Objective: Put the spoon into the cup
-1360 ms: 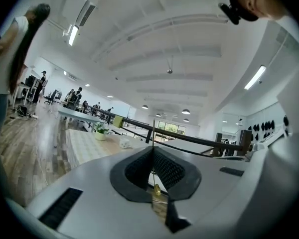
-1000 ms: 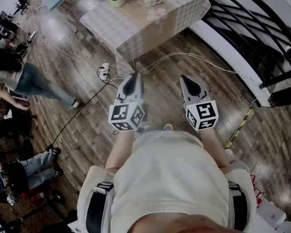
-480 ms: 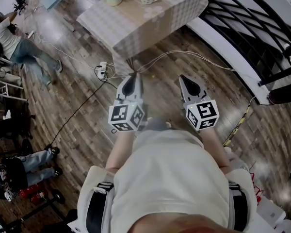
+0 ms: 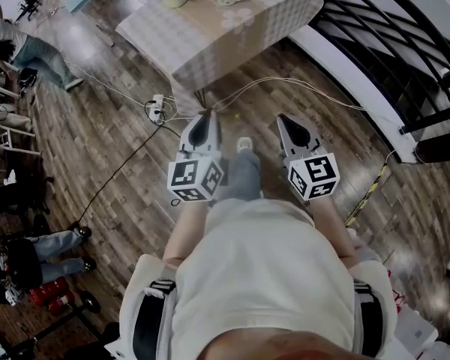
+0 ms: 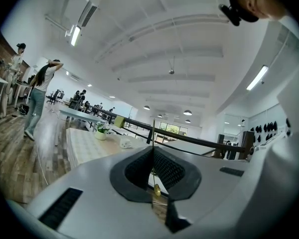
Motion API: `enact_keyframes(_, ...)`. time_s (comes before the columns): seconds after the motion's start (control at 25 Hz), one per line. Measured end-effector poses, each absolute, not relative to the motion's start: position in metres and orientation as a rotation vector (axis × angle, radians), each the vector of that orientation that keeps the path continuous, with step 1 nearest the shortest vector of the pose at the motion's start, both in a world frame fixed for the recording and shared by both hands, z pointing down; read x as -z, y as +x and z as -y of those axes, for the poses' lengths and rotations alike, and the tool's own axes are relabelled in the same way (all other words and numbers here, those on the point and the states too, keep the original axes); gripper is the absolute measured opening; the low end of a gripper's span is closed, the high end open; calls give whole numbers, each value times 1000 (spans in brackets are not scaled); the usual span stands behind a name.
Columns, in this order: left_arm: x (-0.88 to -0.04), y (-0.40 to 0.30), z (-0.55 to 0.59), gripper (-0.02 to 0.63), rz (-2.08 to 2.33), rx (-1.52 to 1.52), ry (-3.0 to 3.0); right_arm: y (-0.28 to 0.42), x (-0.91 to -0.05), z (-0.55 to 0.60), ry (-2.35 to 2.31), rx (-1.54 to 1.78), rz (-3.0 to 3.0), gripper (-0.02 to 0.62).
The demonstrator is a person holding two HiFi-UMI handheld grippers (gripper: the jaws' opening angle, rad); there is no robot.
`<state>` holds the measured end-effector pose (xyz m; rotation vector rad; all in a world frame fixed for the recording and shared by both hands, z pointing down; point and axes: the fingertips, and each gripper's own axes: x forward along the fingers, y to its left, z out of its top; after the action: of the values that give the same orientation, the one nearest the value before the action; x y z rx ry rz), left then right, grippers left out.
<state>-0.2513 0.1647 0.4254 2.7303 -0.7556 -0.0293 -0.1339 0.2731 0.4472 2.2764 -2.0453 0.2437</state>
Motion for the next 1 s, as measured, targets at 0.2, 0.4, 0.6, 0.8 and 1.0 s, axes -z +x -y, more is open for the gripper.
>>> enact_keyframes(0.2,-425,-236,-149,5,751,44,2722,-118,-449,-258,2266,-246,2044,2)
enact_keyframes(0.4,-423,-214,-125,5,749,59,2711,-96,-450,-235,2252,-256,2041,2)
enact_keyframes(0.6,-424,-191,-92,5,748,61,2706,-72,-453,-203,2239,-262,2037,2)
enact_keyframes(0.8,-422,-170,-59,5,750,48,2697,-50,-450,-171,2228,-280,2032,2)
enact_keyframes(1.0,-416,-149,-23,5,744,48,2696,-30,-444,-136,2223,-278,2029,2)
